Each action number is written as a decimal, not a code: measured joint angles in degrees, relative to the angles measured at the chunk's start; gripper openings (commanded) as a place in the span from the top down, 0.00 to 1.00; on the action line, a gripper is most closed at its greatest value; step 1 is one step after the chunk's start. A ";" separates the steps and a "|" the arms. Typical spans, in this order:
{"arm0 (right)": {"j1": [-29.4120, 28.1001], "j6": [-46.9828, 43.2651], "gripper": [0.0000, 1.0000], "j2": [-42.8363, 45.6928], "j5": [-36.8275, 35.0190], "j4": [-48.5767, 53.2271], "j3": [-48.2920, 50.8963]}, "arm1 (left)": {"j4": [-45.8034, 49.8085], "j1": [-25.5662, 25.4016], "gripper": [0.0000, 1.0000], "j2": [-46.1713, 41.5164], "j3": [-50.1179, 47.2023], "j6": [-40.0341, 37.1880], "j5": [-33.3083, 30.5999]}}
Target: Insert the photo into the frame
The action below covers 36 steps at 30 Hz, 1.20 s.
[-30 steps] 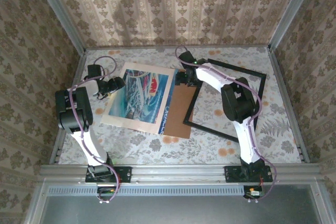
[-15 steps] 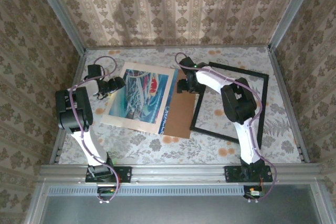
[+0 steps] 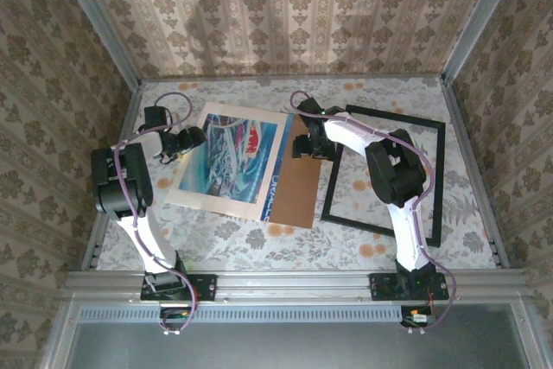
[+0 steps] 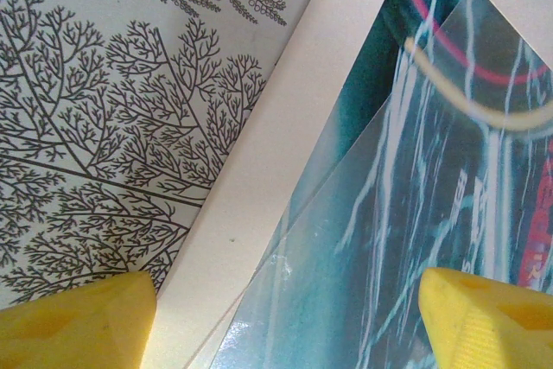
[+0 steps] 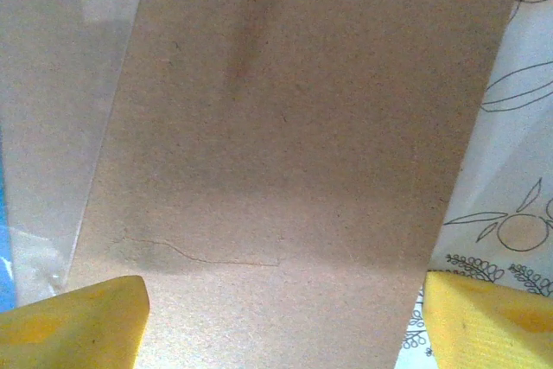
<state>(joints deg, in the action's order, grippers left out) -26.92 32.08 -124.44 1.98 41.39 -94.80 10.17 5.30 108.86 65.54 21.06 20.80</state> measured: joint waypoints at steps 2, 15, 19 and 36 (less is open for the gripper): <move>0.02 0.92 0.19 0.13 0.39 -0.61 0.24 | 0.00 0.04 0.19 0.00 0.00 0.20 0.00; -5.75 5.22 0.21 -5.20 13.38 -10.62 -6.91 | -7.54 5.51 0.22 -6.78 -11.23 5.95 3.76; -6.67 3.65 0.21 -5.05 12.74 -10.12 -7.34 | -11.04 5.62 0.24 -10.40 -16.94 9.25 5.68; -2.29 5.03 0.24 0.17 10.69 -14.47 2.45 | -8.39 -1.51 0.18 -24.98 -21.33 7.39 -3.21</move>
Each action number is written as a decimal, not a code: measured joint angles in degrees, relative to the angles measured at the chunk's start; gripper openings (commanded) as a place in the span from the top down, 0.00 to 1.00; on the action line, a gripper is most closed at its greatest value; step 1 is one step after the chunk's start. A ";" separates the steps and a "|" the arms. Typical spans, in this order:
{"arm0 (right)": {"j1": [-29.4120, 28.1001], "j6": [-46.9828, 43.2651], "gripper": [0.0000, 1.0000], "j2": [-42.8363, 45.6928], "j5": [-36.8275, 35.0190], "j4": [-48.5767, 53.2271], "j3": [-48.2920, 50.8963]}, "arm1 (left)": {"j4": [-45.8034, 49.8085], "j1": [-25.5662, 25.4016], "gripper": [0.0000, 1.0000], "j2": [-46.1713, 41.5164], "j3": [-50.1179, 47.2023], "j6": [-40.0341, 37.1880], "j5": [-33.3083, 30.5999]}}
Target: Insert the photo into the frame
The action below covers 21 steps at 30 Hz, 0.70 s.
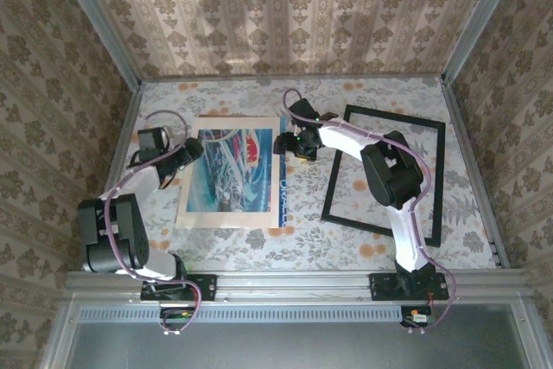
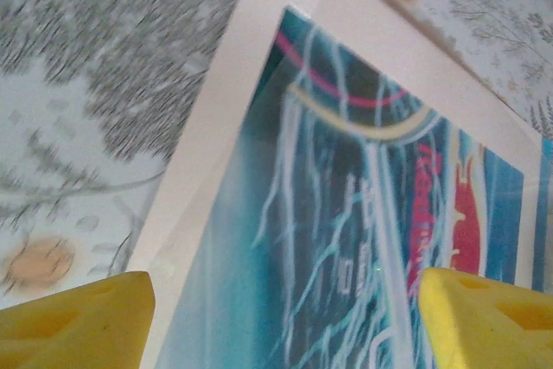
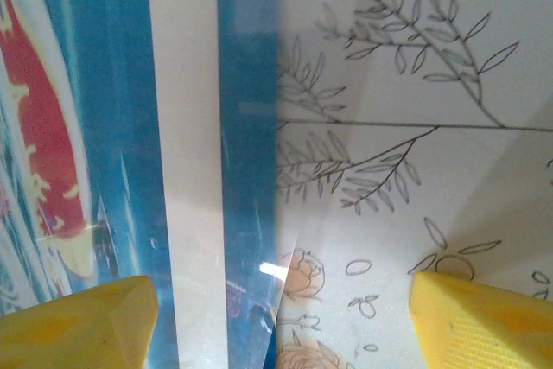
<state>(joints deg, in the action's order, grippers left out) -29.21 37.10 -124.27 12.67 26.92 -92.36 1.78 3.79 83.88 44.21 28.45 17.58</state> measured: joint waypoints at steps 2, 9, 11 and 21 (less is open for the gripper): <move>0.20 1.90 0.25 0.04 0.46 -1.55 0.63 | 0.44 -0.83 0.18 2.69 3.76 -1.66 -0.52; 0.48 9.70 0.29 0.33 0.96 -7.04 2.58 | 3.21 -0.83 0.19 16.33 14.25 -4.52 1.66; 0.48 11.47 0.31 0.11 1.60 -9.16 2.71 | 4.24 -0.85 0.19 18.82 15.67 -5.01 2.54; 0.55 17.33 0.39 -2.12 6.25 -18.21 2.75 | 6.16 -0.85 0.19 21.68 16.96 -5.81 4.26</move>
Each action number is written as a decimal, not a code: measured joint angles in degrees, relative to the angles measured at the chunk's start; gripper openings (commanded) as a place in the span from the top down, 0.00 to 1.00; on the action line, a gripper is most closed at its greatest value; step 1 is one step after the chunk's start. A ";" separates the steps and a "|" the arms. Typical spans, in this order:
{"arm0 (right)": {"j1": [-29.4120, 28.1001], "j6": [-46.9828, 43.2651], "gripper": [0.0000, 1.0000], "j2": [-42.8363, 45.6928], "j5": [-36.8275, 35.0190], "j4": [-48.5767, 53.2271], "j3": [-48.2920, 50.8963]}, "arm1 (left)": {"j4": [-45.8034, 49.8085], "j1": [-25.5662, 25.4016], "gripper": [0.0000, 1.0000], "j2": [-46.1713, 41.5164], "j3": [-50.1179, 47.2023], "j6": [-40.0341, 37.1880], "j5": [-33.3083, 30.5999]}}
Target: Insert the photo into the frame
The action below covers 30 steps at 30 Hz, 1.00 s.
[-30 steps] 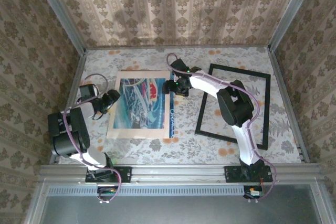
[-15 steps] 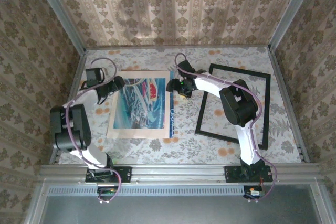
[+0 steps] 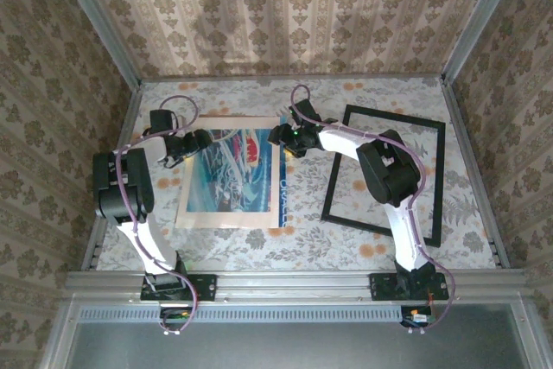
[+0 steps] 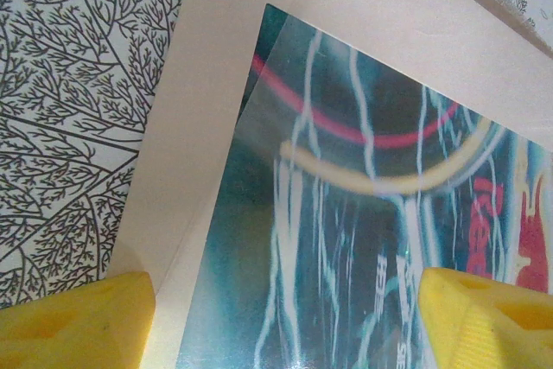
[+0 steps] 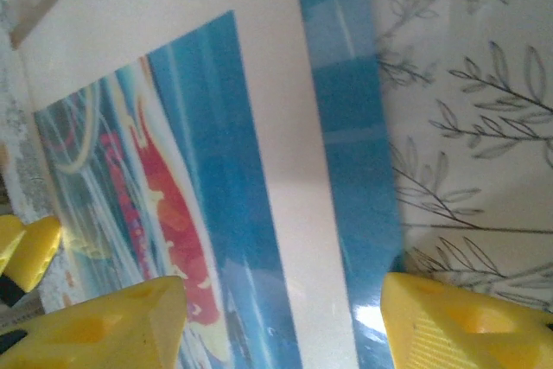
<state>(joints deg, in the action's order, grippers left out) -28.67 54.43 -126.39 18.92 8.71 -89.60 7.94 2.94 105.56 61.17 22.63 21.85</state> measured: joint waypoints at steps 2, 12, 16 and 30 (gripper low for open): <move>0.07 0.04 0.40 0.02 0.57 -1.81 0.13 | -0.22 0.04 0.19 0.17 0.00 -0.02 0.04; 0.96 -4.26 0.37 2.34 0.31 -0.57 2.95 | -0.87 0.13 0.20 0.48 0.00 0.00 0.68; 1.60 -6.67 0.37 4.46 -1.29 2.32 3.04 | -0.87 0.13 0.21 0.48 0.00 -0.02 0.68; 2.19 -7.72 0.37 0.96 -1.49 5.29 0.55 | -1.16 0.13 0.23 0.94 0.24 -0.04 0.94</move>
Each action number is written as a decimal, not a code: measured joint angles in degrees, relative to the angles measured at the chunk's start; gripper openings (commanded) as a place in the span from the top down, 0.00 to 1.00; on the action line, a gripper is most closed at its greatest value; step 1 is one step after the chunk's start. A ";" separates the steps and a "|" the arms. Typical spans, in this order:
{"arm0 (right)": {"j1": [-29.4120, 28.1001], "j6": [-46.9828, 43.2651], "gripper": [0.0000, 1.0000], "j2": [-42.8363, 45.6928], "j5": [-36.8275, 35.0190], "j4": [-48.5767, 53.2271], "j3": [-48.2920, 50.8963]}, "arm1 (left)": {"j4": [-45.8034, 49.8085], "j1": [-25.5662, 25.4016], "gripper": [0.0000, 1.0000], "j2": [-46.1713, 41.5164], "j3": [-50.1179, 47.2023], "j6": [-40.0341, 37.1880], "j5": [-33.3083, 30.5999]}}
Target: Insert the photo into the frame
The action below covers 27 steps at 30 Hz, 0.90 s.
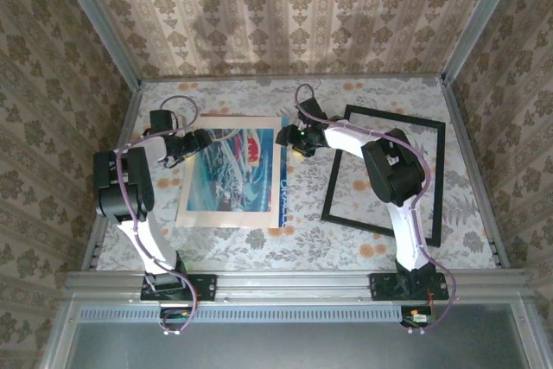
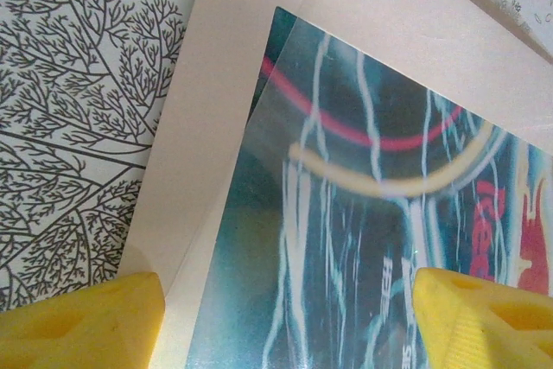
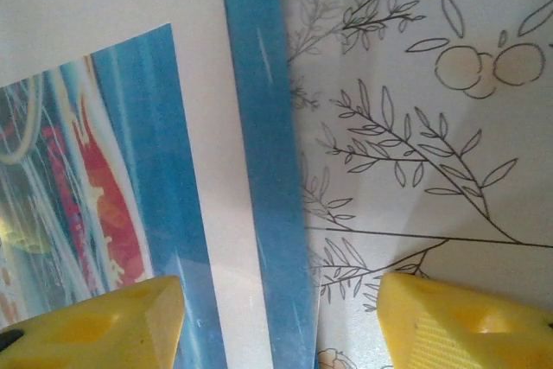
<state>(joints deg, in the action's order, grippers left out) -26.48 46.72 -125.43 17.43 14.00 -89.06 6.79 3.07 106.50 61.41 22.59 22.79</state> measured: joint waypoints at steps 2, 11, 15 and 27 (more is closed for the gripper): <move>0.13 0.17 0.37 -0.22 0.31 -0.13 -0.63 | -0.02 -0.11 0.23 0.28 0.28 -0.09 0.17; 0.68 1.70 0.39 -1.38 3.28 -2.67 -1.01 | -0.79 -0.42 0.23 0.81 0.63 -0.37 0.66; 0.74 2.43 0.41 -2.25 4.61 -6.14 -0.90 | -0.79 -0.42 0.24 0.81 0.63 -0.37 0.79; 1.49 2.86 0.41 -2.27 6.21 -12.31 1.29 | -0.79 -0.42 0.24 1.03 0.87 -0.37 0.81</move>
<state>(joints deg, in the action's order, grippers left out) -24.99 49.58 -127.70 23.64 1.69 -87.77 6.00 2.66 107.53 62.28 22.22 23.59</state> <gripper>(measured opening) 0.581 0.763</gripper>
